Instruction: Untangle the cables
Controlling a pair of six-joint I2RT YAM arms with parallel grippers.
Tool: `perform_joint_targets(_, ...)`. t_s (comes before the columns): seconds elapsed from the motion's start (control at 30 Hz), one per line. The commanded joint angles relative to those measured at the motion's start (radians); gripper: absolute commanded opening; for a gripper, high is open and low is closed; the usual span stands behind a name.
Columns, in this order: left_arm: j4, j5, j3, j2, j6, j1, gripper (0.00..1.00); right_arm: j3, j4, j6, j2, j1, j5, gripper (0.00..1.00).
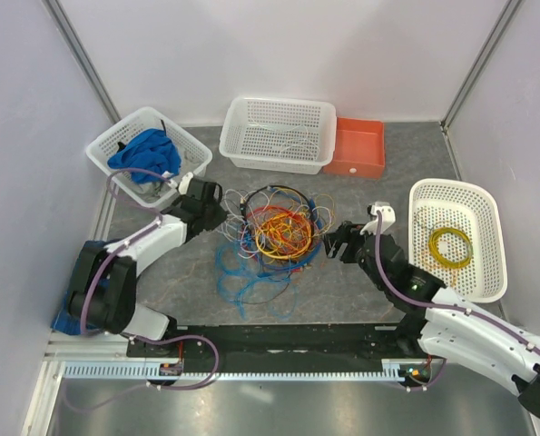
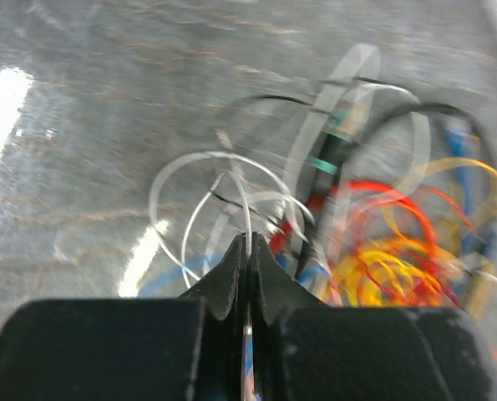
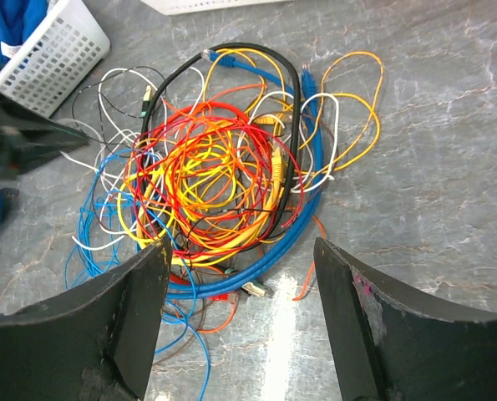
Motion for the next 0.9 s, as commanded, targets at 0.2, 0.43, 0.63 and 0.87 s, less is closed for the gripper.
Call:
perform_joint_targets(0.2, -0.143, 0.289, 0.339, -0.374, 0.246, -0.086, 0.02, 0.021, 0.097, -0.100, -0.023, 0.005, -0.122, 0.77)
perform_joint_targets(0.43, -0.257, 0.366, 0.602, -0.341, 0.333, -0.209, 0.02, 0.072, 0.140, -0.143, -0.014, 0.005, -0.230, 0.76)
perform_joint_targets(0.63, -0.287, 0.384, 0.720, -0.298, 0.369, -0.266, 0.02, 0.104, 0.181, -0.157, -0.018, 0.007, -0.259, 0.77)
perform_joint_targets(0.87, -0.274, 0.456, 0.742, -0.256, 0.341, -0.289, 0.02, 0.112, 0.361, -0.172, 0.137, 0.014, -0.342, 0.78)
